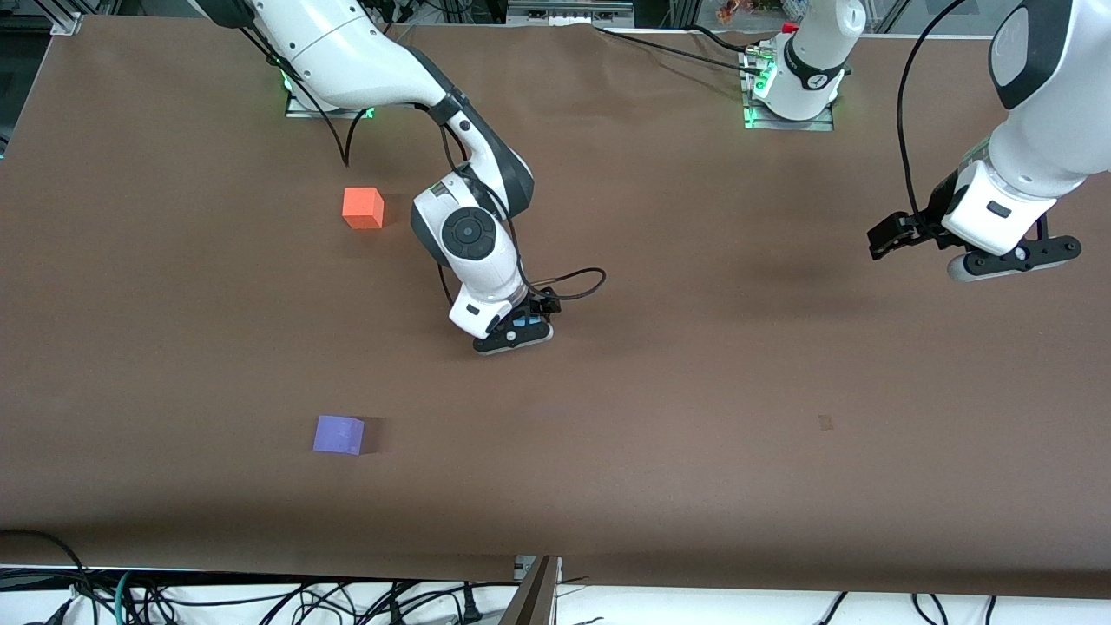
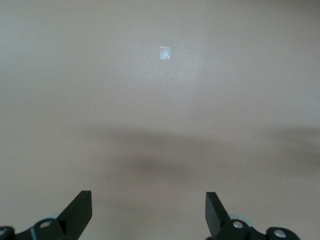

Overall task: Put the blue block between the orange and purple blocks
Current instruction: 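Grasp the light-blue cube with the right gripper while the left gripper withdraws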

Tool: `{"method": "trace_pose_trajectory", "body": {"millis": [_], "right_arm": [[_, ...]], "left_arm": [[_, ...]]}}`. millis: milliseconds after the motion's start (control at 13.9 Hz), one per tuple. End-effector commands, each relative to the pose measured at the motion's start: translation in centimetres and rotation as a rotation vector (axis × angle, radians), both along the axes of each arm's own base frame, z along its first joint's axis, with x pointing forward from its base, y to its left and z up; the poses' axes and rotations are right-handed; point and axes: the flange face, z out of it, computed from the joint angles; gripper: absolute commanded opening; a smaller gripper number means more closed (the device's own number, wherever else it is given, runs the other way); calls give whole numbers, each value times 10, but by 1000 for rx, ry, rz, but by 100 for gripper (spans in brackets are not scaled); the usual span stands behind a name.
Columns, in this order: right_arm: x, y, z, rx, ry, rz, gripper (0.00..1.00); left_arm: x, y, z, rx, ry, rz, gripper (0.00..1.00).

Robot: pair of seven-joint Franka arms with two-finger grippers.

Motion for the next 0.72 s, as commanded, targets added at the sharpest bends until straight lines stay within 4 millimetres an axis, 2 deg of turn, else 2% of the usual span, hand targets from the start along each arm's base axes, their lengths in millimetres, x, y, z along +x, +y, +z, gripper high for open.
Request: {"method": "trace_pose_trajectory", "body": {"millis": [0,144,216,432,648], "right_arm": [[3,4,7,-1,-13,0,100],[0,7,4,-5,-11,5,100],[-6,10,-2,-13,-3,14,100],[-13,16,-6,-19,3,28,100],[-16,10,-15,-43,20,33,100]], "left_arm": [[21,-20,11,10,64,-81,100],[31,-32,18,9,90,-110,100],[38,-24,13,18,122,-99,100],[37,-21,13,26,122,-91,100],[29,-17,11,21,127,-86,100]]}}
